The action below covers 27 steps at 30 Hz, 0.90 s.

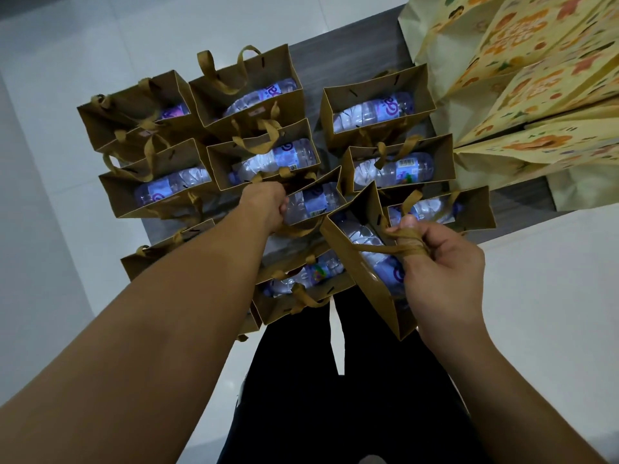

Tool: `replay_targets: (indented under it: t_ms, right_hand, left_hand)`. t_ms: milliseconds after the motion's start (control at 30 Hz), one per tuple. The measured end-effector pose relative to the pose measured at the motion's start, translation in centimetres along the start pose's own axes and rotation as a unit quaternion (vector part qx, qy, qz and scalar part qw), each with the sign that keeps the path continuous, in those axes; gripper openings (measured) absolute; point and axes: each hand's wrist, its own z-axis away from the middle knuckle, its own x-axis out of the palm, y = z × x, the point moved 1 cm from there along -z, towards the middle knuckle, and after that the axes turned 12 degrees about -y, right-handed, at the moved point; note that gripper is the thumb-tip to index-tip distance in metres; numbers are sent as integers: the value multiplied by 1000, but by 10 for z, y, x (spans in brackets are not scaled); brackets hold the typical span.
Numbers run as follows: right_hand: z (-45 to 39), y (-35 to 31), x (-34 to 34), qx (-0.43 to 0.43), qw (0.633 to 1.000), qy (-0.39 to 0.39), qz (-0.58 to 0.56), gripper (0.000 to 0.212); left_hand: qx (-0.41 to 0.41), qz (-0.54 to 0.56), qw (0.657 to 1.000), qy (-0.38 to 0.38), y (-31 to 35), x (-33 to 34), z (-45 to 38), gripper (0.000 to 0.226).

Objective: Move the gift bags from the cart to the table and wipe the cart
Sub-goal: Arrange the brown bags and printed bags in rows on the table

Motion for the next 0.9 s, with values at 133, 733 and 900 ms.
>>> replay_targets:
  t_ms: [133,733,900]
  right_hand:
    - [0,0,-4,10,1000,-21,2,23]
    - [-2,-8,-27,-49,994,-78,57,32]
    - [-3,-9,-29,-65,993,-81,54,34]
  left_hand:
    - [6,-36,998,-46,2,7,15,21]
    - [156,-611,762,146,-14,4,57,25]
    - [210,-474,842,147,-20,2,48,11]
